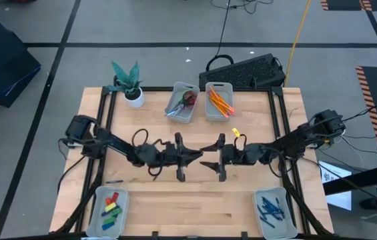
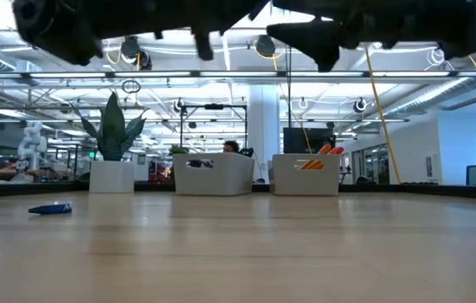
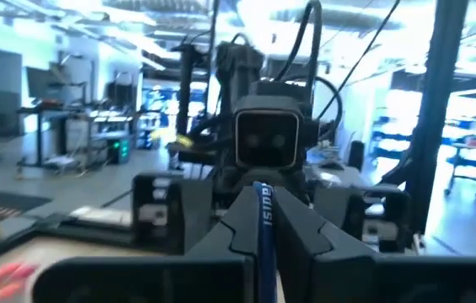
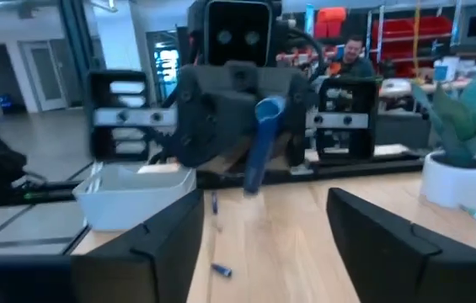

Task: Sort crayons/erasers/pens/pencils in bins
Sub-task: Put the blue crayon into the bottom right bin

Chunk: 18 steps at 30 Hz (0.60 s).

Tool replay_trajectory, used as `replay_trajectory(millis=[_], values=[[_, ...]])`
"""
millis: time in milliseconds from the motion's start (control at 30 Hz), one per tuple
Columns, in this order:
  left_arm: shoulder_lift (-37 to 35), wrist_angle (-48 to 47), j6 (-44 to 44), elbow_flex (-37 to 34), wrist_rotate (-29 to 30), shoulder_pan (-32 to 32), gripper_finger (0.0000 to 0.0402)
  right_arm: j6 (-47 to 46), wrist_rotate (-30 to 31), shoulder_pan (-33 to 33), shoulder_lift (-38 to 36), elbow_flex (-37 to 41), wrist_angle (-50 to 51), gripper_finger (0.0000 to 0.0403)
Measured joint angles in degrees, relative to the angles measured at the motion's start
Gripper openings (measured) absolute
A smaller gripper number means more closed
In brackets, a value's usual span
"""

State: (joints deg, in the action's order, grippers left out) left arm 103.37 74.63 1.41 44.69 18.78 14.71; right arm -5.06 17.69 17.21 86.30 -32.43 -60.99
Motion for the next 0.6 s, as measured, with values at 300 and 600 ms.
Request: replay_trajectory(millis=[300, 600], values=[[0.55, -3.09, -1.14, 5.47, -3.97, -1.19, 0.0031, 2.58, -1.37, -0.06, -0.68, -2.73, 1.33, 0.0178], [0.52, -4.59, -2.47, 7.49, -5.50, -1.28, 0.0022, 2.87, -1.53, -0.66, -0.66, -2.70, -2.38, 0.0091]])
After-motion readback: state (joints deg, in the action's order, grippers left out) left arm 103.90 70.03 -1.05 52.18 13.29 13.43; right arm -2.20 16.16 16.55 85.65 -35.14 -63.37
